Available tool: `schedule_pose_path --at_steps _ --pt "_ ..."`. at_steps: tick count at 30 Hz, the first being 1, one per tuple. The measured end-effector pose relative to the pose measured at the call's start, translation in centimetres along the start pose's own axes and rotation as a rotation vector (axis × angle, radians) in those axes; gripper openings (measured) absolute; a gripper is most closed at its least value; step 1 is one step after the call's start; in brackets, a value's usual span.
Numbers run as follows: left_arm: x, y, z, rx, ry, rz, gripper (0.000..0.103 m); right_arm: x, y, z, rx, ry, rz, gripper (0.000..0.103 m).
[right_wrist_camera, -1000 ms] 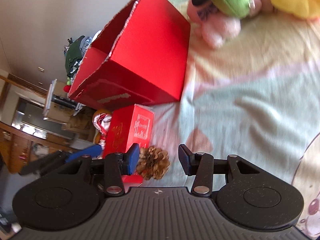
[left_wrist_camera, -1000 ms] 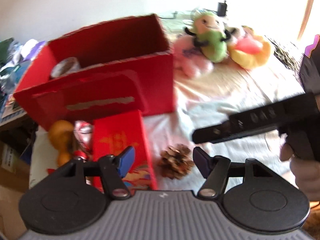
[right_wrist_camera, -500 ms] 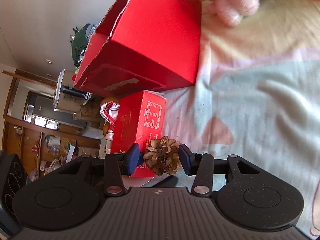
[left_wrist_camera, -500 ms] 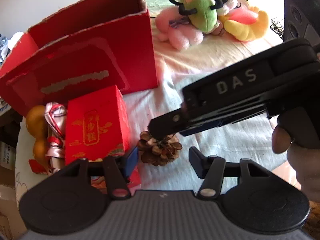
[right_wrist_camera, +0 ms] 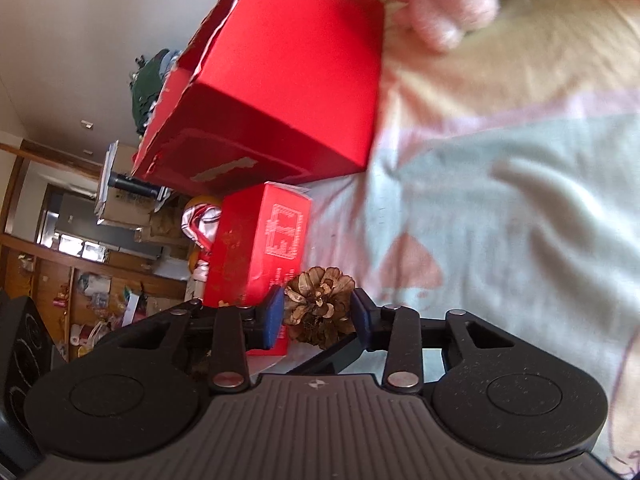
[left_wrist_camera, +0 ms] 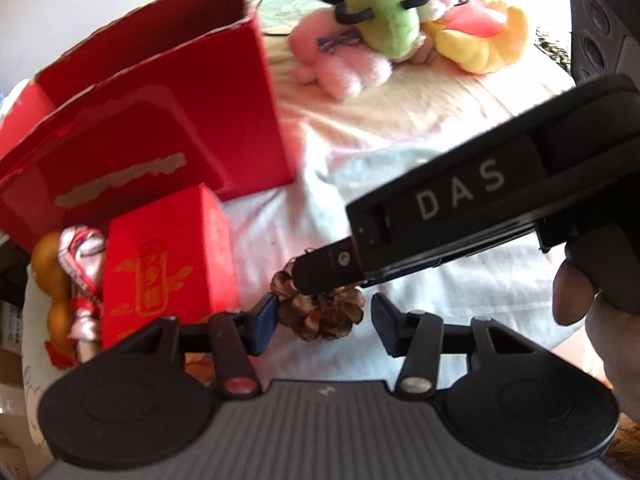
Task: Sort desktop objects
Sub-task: 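Close the right gripper on the brown pine cone, then lift the pine cone with the right gripper over the red box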
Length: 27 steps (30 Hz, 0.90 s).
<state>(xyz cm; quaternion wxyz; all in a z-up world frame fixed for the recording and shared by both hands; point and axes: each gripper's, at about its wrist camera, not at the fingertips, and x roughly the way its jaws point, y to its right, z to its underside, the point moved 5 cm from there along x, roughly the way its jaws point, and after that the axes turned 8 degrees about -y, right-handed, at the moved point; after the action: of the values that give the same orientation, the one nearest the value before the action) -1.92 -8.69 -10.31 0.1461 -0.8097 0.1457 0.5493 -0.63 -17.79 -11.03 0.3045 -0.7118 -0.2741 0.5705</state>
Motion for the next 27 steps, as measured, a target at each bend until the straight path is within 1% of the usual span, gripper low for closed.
schedule_pose_path --at_steps 3,7,12,14,17,21,25,27 --pt "0.1 0.6 -0.8 0.034 0.008 0.023 0.048 -1.0 0.6 0.3 0.029 0.039 0.000 0.040" --pt "0.0 1.9 -2.0 0.064 0.025 0.091 0.047 -3.0 1.7 0.5 0.071 0.097 0.034 0.039" --pt "-1.0 3.5 -4.1 0.113 0.082 0.145 0.047 -5.8 2.1 0.1 0.123 0.182 0.047 0.039" --pt "-2.1 4.0 -5.0 0.128 0.118 0.156 0.047 -7.0 1.7 -0.4 0.117 0.226 0.052 0.039" --pt "-4.0 3.7 -7.1 0.131 0.187 0.172 0.047 -9.2 0.3 -1.8 0.075 0.295 0.063 0.039" --pt "-6.8 2.0 -10.2 0.122 0.295 0.175 0.047 -11.3 -3.0 -4.4 -0.011 0.375 0.063 0.039" --pt "-9.7 -1.7 -12.4 0.098 0.384 0.165 0.047 -11.8 -7.1 -7.4 -0.114 0.430 0.061 0.039" --pt "-10.7 -4.1 -13.1 0.083 0.411 0.154 0.047 -11.3 -9.4 -9.1 -0.168 0.442 0.064 0.039"
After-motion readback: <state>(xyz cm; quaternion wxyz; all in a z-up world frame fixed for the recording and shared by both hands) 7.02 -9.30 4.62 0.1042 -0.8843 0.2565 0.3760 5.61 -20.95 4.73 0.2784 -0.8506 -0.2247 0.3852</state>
